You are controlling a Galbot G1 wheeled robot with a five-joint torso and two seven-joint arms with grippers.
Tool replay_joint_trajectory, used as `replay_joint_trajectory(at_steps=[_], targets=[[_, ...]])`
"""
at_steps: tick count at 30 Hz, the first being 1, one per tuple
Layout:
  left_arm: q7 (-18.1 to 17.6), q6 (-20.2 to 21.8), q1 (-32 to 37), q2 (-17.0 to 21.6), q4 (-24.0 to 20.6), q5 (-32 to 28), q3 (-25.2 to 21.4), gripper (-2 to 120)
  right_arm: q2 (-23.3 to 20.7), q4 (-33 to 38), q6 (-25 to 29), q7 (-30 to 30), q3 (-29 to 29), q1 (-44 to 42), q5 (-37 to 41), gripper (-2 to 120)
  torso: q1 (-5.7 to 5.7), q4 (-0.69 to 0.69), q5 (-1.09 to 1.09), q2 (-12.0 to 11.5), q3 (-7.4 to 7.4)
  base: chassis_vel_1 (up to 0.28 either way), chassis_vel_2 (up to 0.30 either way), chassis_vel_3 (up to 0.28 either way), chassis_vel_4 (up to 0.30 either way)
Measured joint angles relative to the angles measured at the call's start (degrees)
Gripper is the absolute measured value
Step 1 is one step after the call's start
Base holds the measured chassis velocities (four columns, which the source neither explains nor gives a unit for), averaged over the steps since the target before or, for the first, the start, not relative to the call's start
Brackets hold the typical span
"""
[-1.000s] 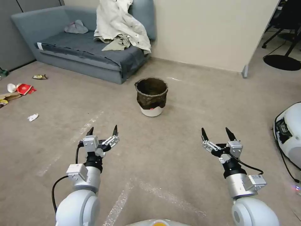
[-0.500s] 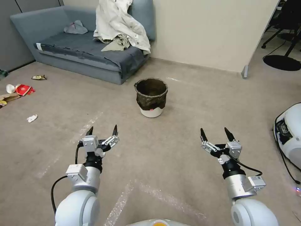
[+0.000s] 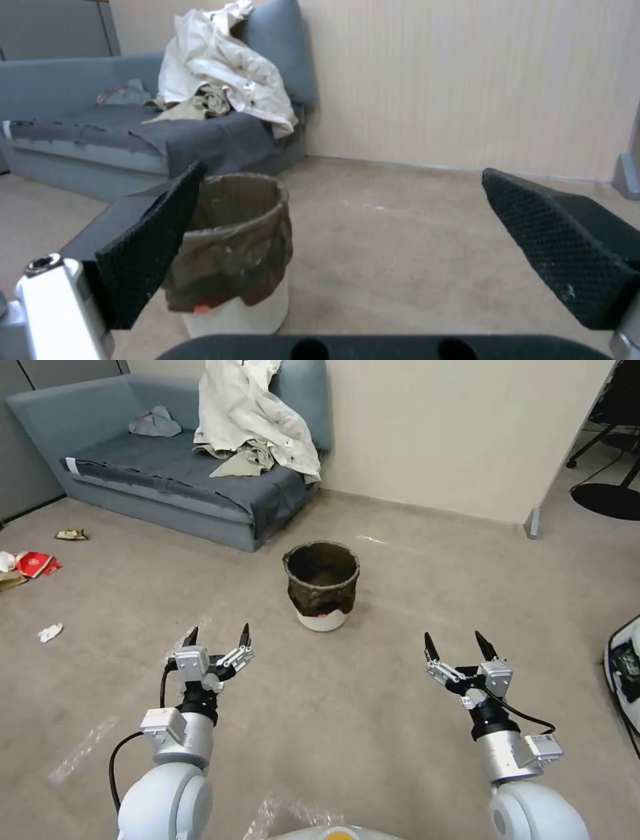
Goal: Pick up the trash can from the floor.
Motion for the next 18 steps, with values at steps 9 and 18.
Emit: replay_joint_trajectory(at_steps=[9,18], targets=[[0.03,-0.22,-0.28,0.06,0.4,-0.17,-0.02,100,0.06,-0.05,-0.01,-0.01,-0.04,0.0,-0.1,100,0.0,0.01,-0.01,0.0,0.0,-0.175,0.187,0.176,-0.187],[0.06,-0.32,-0.86,0.45,0.92,-0.99,0.08,100,0.16,-0.23,0.11,-0.04,-0.12,0.02,-0.27,100,0.01,0.01,0.0,0.0,0.0,-0.214,0.206,0.212,-0.213]])
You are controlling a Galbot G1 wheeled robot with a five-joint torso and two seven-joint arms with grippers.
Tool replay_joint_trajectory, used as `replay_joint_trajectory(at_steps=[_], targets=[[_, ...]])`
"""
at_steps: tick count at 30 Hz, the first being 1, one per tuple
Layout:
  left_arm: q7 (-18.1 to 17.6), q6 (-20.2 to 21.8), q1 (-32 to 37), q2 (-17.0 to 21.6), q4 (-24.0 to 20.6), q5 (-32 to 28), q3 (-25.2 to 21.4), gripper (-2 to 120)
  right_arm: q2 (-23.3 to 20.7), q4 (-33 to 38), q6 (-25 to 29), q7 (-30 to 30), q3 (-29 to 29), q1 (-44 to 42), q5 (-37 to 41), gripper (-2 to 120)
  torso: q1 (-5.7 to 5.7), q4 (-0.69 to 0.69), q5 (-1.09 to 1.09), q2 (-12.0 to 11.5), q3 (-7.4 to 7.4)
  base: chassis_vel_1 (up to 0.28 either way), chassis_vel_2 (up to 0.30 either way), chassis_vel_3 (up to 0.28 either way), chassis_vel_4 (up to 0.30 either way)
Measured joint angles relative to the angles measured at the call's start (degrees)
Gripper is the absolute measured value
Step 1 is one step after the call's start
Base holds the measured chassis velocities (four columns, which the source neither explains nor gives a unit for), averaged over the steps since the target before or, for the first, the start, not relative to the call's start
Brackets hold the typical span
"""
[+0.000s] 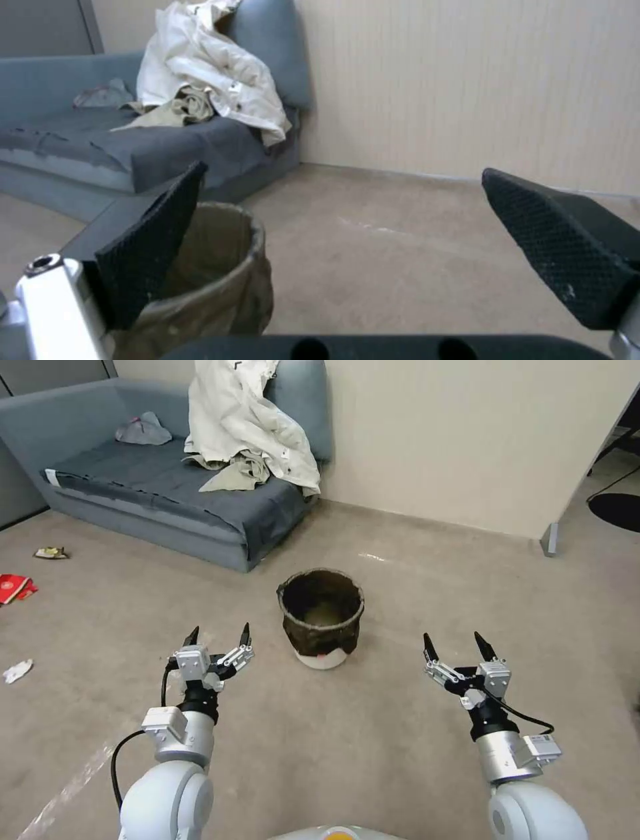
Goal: Pick up the trash can from the floor.
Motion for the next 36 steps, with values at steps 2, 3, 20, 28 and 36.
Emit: replay_joint_trajectory(at_steps=[2,3,20,28,36], targets=[[0.01,0.0,-0.19,0.14,0.11,-0.3,0.12,100,0.02,-0.06,0.15,-0.01,-0.05,0.07,-0.02,100,0.0,0.0,-0.03,0.0,0.0,-0.209,0.205,0.2,-0.209],[0.01,0.02,-0.45,0.29,0.27,-0.61,0.15,100,0.07,-0.19,0.21,-0.05,-0.14,0.11,-0.03,100,0.0,0.0,0.0,0.0,0.0,-0.198,0.196,0.195,-0.209],[-6.97,17.98,-13.57,8.95,6.63,-19.8,3.19,100,0.27,-1.24,2.14,-1.86,-0.93,1.05,0.06,100,0.0,0.0,-0.01,0.0,0.0,-0.05,0.05,0.044,-0.051],[-9.17,24.95,-25.38,14.19,17.03,-29.98,7.07,100,1.19,-0.13,1.68,-1.98,-0.29,0.08,-0.71,100,0.0,-0.01,-0.02,0.0,0.0,0.0,0.0,0.0,0.0],[-16.13,32.31,-36.2,16.29,24.64,-37.99,12.25,97,2.37,0.91,1.49,-1.94,0.68,-0.78,-1.31,100,0.0,-0.01,0.0,0.0,0.0,0.0,0.0,0.0,0.0]])
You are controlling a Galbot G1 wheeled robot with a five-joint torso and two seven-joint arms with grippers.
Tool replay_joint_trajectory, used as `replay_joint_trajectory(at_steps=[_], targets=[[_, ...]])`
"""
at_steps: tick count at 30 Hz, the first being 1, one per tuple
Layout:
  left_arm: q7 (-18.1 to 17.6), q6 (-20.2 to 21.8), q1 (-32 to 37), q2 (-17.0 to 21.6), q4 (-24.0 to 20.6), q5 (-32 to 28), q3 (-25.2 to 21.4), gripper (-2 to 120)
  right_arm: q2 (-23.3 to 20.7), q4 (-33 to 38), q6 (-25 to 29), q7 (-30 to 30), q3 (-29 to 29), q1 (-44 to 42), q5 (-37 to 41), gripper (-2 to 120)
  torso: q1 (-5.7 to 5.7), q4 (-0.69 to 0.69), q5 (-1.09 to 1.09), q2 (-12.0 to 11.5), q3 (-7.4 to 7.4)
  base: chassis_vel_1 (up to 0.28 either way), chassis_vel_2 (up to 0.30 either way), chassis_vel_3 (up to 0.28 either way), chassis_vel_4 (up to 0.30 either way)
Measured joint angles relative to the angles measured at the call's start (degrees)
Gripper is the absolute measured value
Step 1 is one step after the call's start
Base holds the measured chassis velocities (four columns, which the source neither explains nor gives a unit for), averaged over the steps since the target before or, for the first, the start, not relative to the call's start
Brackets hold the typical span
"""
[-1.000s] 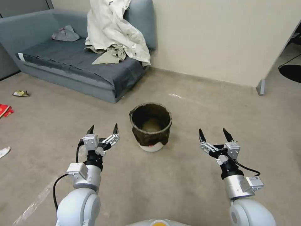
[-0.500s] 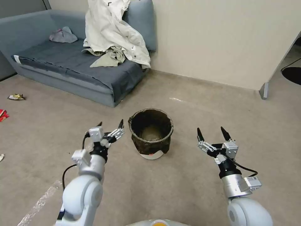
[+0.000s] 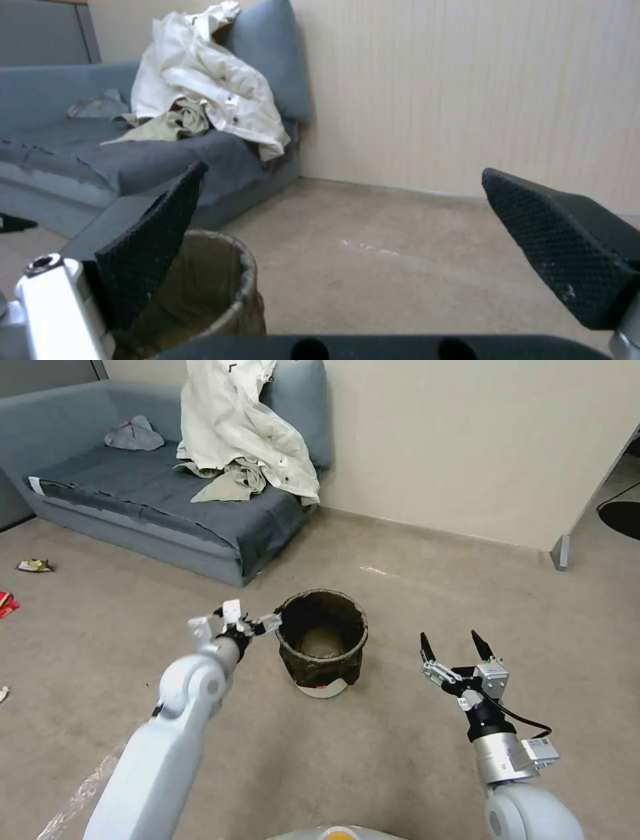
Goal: Pick up the trash can from the floor.
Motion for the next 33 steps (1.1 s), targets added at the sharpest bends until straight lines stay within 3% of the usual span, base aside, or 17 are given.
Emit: replay_joint_trajectory(at_steps=[2,11,23,33], targets=[[-1.92,2.24,-1.98,0.06,1.82,-2.36,1.06,97,0.15,0.17,0.0,0.13,0.29,-0.15,0.0,100,0.0,0.0,0.0,0.0,0.0,0.0,0.0,0.0,0.0],[-4.04,2.77,-5.32,-1.07,8.35,-3.78,4.52,94,0.1,0.23,0.13,0.35,0.57,-0.34,0.1,100,0.0,0.01,-0.01,0.0,0.0,0.0,0.0,0.0,0.0],[-4.78,2.54,-5.63,-2.22,11.4,-3.99,5.34,93,-0.39,-0.14,0.32,0.52,0.61,-0.05,0.4,100,0.0,0.01,0.0,0.0,0.0,0.0,0.0,0.0,0.0],[-5.43,2.39,-5.57,-3.3,13.55,-4.34,5.48,74,-0.41,-1.18,0.91,0.54,0.38,0.38,0.45,100,0.0,0.0,0.0,0.0,0.0,0.0,0.0,0.0,0.0]])
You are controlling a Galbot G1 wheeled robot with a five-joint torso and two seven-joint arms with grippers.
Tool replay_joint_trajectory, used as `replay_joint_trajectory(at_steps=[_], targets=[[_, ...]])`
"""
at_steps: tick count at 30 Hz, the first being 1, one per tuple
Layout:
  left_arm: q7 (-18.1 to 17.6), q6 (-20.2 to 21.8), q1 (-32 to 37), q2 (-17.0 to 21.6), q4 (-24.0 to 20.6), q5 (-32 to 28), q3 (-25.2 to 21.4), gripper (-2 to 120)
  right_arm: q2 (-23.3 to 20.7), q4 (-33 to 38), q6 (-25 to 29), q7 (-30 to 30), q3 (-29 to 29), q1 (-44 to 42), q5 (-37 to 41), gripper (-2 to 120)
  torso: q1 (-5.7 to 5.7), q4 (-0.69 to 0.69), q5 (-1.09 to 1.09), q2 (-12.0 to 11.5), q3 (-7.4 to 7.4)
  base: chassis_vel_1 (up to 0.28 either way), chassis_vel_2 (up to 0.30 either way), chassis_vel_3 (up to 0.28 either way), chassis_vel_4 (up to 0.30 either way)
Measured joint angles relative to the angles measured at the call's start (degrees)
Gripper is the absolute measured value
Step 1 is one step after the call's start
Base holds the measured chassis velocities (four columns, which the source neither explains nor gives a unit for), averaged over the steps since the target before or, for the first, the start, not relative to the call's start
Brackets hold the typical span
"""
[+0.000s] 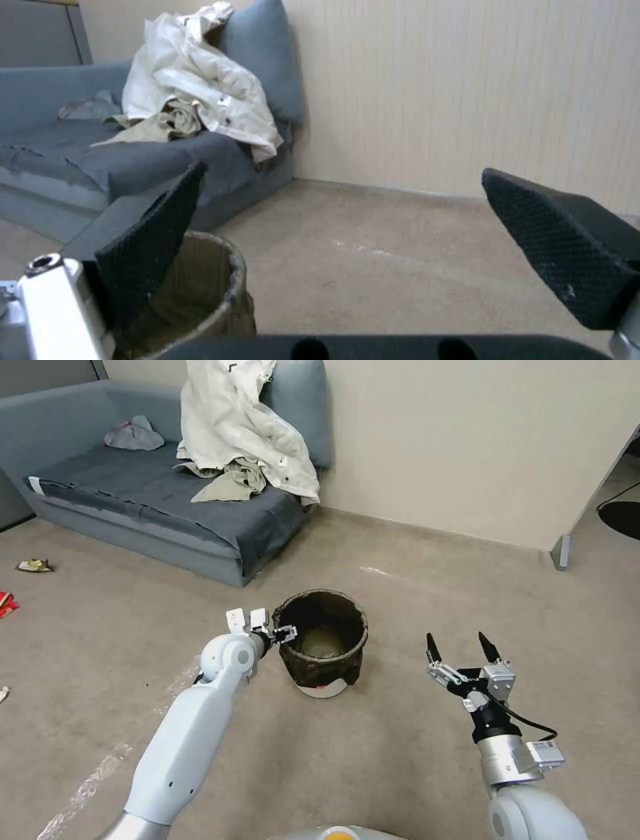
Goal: Pick up the trash can from the floor.
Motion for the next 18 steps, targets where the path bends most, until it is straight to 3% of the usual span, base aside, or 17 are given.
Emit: replay_joint_trajectory(at_steps=[10,12,18], targets=[[0.0,-0.05,0.06,-0.42,1.02,-0.35,-0.05,44,0.02,-0.31,0.19,0.07,0.0,0.07,0.02,100,0.0,0.0,0.0,0.0,0.0,0.0,0.0,0.0,0.0],[0.14,-0.08,0.11,-0.52,1.14,-0.35,-0.14,30,0.03,-0.34,0.29,0.09,-0.02,0.06,0.02,100,0.0,0.0,0.0,0.0,0.0,0.0,0.0,0.0,0.0],[0.16,-0.09,0.19,-0.64,1.15,-0.44,-0.37,12,-0.01,-0.37,0.36,0.12,0.0,0.0,0.02,100,0.0,0.0,0.0,0.0,0.0,0.0,0.0,0.0,0.0]])
